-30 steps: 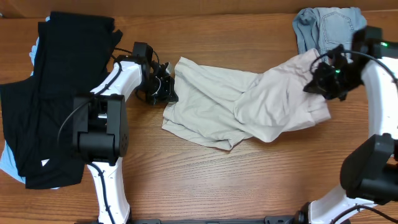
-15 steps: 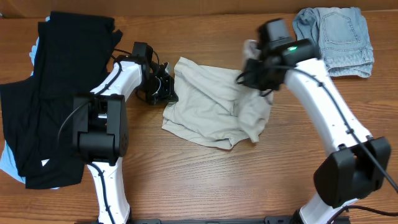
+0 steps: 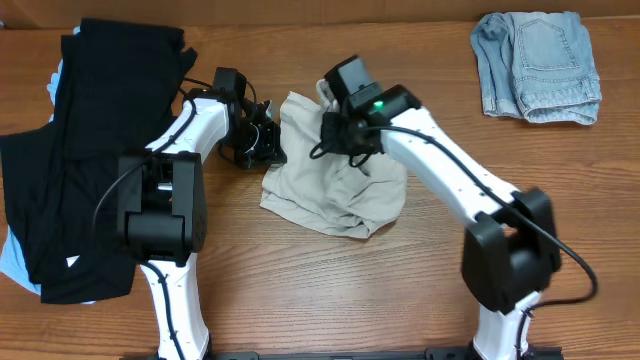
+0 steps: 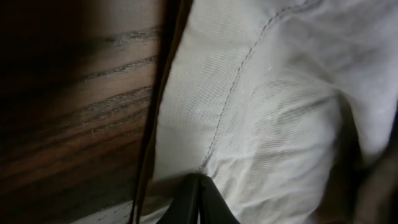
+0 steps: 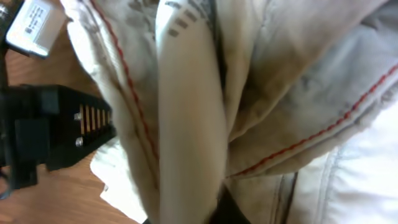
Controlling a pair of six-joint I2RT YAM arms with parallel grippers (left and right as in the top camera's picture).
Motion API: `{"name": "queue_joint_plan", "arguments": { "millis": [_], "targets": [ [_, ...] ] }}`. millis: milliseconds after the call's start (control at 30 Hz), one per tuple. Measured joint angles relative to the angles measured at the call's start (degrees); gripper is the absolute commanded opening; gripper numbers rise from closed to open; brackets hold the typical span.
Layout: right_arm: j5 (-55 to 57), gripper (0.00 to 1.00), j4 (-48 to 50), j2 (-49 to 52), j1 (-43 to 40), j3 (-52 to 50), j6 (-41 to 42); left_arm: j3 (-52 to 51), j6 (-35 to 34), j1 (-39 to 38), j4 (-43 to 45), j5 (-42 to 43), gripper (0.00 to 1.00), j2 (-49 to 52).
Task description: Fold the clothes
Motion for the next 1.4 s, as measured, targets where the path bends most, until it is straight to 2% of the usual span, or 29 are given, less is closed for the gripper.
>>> {"name": "queue_joint_plan", "arguments": {
  "millis": [33,100,133,233,367,500,633,800,1067,1400],
  "targets": [
    [-0.7,0.27,1.6,1.0,0.5,0.0,0.0,0.0,-0.2,0.0,0.0,0.1,0.27,0.0],
    [-2.2,0.40,3.4,1.8,1.3,0.0,-0.2,0.0,-0.2,-0.2,-0.1,0.5,0.48,-0.2],
    [-3.0,0.44,4.2,1.8,1.7,0.0,-0.3,0.1,-0.5,-0.4,-0.2,1.3,0.55,-0.4],
    [-5.6,0.53,4.8,1.7,2.7,0.3,-1.0,0.7,-0.6,-1.0,-1.6,1.2,0.66,-1.1],
    [-8.5,0.62,1.9,1.7,3.1,1.6,-1.9,2.3,-0.4,-0.1,-7.7,0.0,0.70,-1.1],
    [-9.9,0.68,-2.6,1.6,1.5,4.3,-2.2,5.4,-0.6,3.3,-17.6,-6.6,0.75,0.2],
    [-10.2,0.75,-7.0,-0.2,-1.8,5.1,-2.6,13.0,-0.7,7.3,-27.7,-14.4,0.78,1.2],
    [-9.3,0.77,-12.8,-2.2,-6.4,5.5,-4.2,25.6,-0.7,11.4,-37.2,-20.4,0.78,1.2],
    [-7.1,0.70,-14.7,-2.3,-5.9,-1.5,-7.5,37.6,-0.7,13.2,-40.2,-22.4,0.86,1.2],
    [-6.9,0.70,-6.7,-2.3,-2.0,-16.3,-9.9,37.9,-0.7,12.4,-38.3,-22.7,0.91,1.2]
  ]
}}
